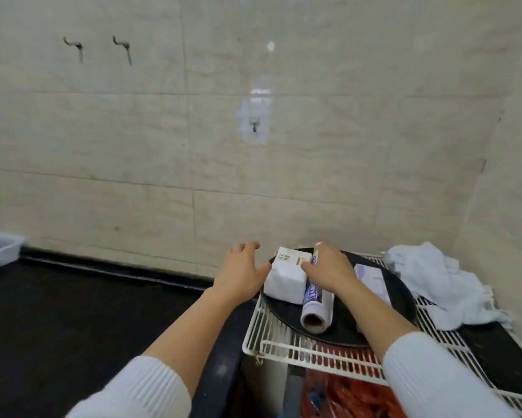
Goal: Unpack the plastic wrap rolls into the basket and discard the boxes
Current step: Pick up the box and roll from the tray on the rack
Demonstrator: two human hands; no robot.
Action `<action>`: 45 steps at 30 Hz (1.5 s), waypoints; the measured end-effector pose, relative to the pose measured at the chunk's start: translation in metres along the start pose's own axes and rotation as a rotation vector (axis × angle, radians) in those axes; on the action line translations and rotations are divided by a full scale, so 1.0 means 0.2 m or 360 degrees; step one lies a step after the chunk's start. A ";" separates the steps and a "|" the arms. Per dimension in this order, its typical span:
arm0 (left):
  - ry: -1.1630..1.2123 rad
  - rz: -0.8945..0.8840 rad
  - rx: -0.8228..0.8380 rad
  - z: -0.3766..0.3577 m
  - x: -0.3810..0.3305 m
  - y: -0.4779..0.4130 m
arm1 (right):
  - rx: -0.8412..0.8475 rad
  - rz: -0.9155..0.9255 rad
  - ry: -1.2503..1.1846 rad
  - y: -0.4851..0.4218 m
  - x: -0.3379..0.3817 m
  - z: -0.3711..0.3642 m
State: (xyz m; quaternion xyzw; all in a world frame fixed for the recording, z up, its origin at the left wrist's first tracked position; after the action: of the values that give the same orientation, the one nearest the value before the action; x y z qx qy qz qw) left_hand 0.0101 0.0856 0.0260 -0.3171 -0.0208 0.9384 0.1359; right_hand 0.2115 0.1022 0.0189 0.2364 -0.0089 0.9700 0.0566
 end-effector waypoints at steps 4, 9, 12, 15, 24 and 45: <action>-0.0101 -0.0093 0.0320 -0.25 0.00 -0.12 | 0.0136 -0.0294 -0.0169 -0.06 -0.14 -0.09; -0.0258 -0.0177 0.0485 -0.40 0.01 -0.24 | 0.0185 -0.0460 -0.0332 -0.09 -0.24 -0.16; -0.0169 -0.0134 0.0496 -0.47 0.03 -0.26 | 0.0204 -0.0528 -0.0403 -0.11 -0.29 -0.20; 0.0077 -0.0104 0.0451 -0.50 0.04 -0.29 | 0.0230 -0.0577 -0.0528 -0.13 -0.31 -0.24; 0.0067 0.0079 0.0394 -0.50 0.03 -0.37 | 0.0228 -0.0696 -0.1100 -0.15 -0.38 -0.26; 0.0826 0.0781 -0.0416 0.48 1.92 0.07 | 0.0836 -0.0401 -0.1916 -0.32 1.14 -1.39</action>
State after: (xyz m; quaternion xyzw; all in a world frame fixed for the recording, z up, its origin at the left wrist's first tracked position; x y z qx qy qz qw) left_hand -0.3434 0.1794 -0.1257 -0.5543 -0.0287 0.8210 -0.1337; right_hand -0.1103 0.2017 -0.1235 0.7416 0.2254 0.6246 0.0950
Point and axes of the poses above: each hand's wrist, its own y-axis away from the middle knuckle, its own z-axis out of the back of the hand, x = y × z, the point moved 9 cm from there along -y, towards the middle knuckle, and after that the axes turned 12 degrees about x, right-handed, at the moved point
